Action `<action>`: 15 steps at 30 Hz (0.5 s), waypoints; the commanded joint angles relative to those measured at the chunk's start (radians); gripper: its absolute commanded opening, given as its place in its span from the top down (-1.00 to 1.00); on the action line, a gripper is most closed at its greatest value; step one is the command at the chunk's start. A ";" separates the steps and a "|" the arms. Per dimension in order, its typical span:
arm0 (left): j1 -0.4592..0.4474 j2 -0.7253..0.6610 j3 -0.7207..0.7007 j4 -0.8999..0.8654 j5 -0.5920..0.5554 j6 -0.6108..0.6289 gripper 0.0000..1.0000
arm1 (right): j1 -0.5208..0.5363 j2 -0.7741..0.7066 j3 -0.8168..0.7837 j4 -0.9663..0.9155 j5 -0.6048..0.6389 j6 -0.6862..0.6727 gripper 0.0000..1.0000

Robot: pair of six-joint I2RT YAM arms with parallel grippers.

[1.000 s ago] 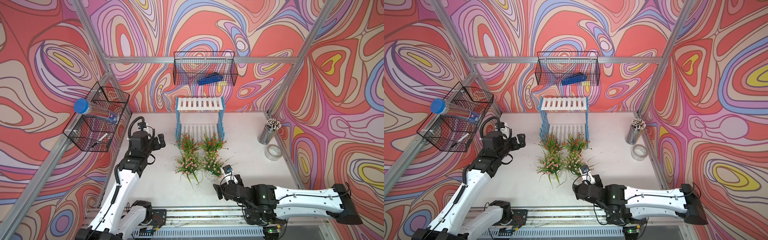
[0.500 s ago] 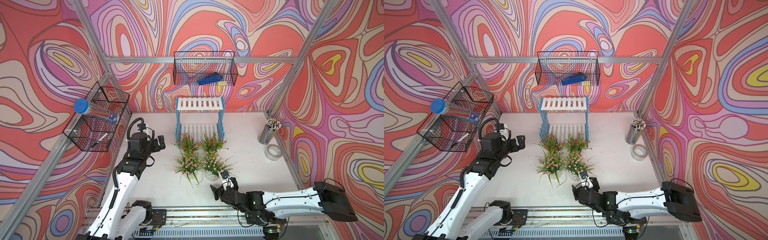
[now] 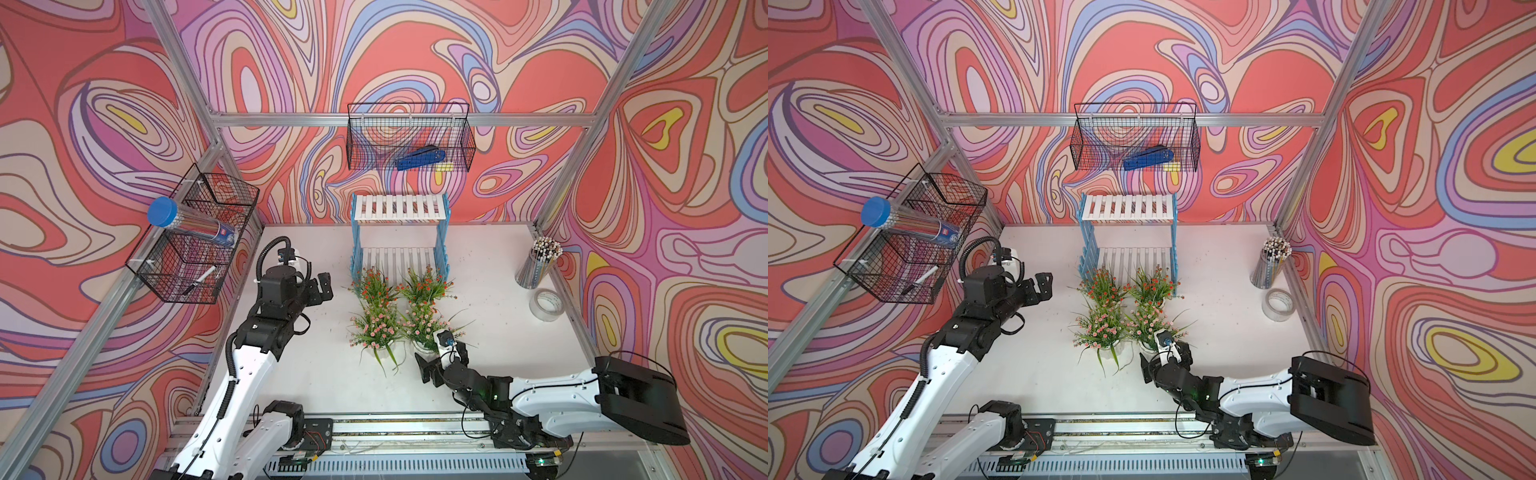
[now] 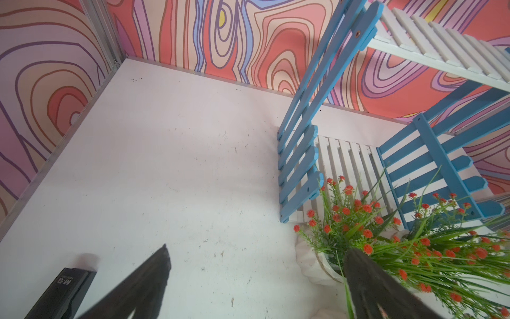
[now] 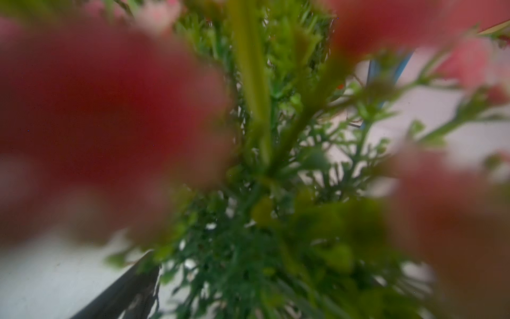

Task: Place the baby's breath potted plants on the rack by color
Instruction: Pick up the baby's breath potted plant from the center of the board.

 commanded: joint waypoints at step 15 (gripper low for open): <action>-0.007 0.005 0.038 -0.036 -0.032 -0.008 -0.99 | -0.115 0.231 0.089 0.203 -0.103 -0.086 -0.97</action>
